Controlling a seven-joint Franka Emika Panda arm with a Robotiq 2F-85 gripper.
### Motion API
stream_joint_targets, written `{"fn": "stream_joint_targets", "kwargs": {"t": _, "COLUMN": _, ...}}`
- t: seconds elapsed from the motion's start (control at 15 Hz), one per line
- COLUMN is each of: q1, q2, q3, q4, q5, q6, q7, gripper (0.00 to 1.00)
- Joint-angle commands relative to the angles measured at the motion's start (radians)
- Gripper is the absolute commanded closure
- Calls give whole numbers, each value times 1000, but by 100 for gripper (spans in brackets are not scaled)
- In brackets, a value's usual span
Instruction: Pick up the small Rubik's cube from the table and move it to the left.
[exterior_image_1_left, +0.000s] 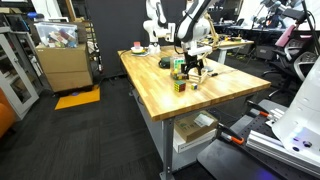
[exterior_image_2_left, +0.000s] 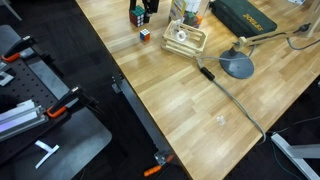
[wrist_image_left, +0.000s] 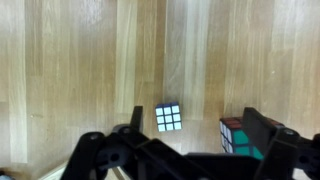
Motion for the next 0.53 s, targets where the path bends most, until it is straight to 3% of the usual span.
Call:
{"fn": "stream_joint_targets", "kwargs": {"t": 0.0, "q1": -5, "q2": -43, "q3": 7, "q4": -35, "q5": -3, "q6": -3, "q7": 5, "gripper": 0}}
{"fn": "stream_joint_targets", "kwargs": {"t": 0.47, "q1": -6, "q2": -88, "q3": 7, "q4": -86, "q5": -3, "q6": -1, "q7": 7, "gripper": 0}}
